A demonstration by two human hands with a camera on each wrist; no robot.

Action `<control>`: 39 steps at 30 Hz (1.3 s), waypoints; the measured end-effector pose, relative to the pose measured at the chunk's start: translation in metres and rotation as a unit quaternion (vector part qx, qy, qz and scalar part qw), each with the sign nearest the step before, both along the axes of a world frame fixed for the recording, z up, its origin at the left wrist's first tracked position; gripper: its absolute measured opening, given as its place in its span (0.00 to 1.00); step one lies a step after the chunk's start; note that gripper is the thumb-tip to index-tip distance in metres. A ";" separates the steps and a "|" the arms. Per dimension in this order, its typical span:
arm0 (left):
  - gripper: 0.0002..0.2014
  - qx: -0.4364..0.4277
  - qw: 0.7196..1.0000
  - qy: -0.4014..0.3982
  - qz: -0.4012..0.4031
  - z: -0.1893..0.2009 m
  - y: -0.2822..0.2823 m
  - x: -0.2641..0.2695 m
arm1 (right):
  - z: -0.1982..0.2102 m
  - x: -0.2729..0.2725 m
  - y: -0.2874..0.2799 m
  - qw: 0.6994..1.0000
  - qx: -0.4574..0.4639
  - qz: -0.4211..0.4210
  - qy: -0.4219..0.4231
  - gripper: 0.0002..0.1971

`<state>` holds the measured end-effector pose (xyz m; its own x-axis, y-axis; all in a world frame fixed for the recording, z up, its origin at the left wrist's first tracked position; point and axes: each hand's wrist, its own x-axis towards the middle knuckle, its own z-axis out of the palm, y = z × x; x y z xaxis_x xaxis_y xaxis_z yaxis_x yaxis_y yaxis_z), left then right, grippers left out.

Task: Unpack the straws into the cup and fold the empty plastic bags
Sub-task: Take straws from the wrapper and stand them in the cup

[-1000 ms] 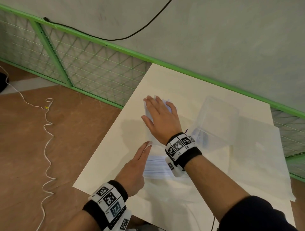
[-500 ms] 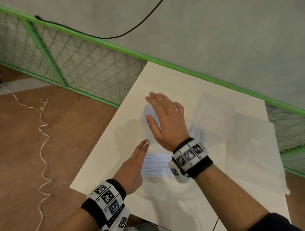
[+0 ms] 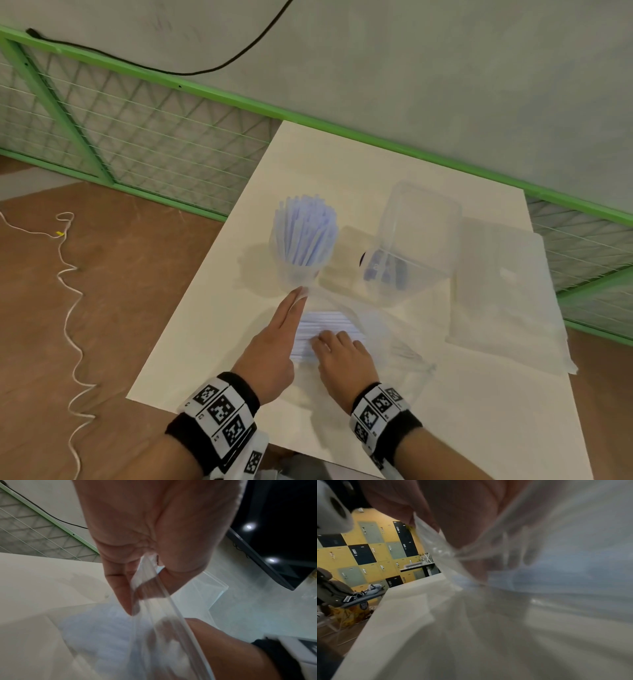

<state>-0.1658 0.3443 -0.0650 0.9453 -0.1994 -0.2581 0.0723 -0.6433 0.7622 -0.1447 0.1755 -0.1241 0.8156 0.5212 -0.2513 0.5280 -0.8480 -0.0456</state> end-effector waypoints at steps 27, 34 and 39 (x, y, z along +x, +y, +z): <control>0.53 -0.001 1.000 0.003 0.014 0.004 0.000 -0.004 | 0.002 0.003 0.012 0.999 0.001 -0.043 0.015 0.18; 0.53 -0.003 1.000 0.012 0.015 0.004 0.001 -0.004 | 0.004 0.006 0.015 0.998 -0.041 -0.024 0.039 0.16; 0.53 -0.002 1.000 0.018 0.016 0.004 0.001 -0.004 | 0.006 0.006 0.017 0.995 -0.058 -0.020 0.074 0.16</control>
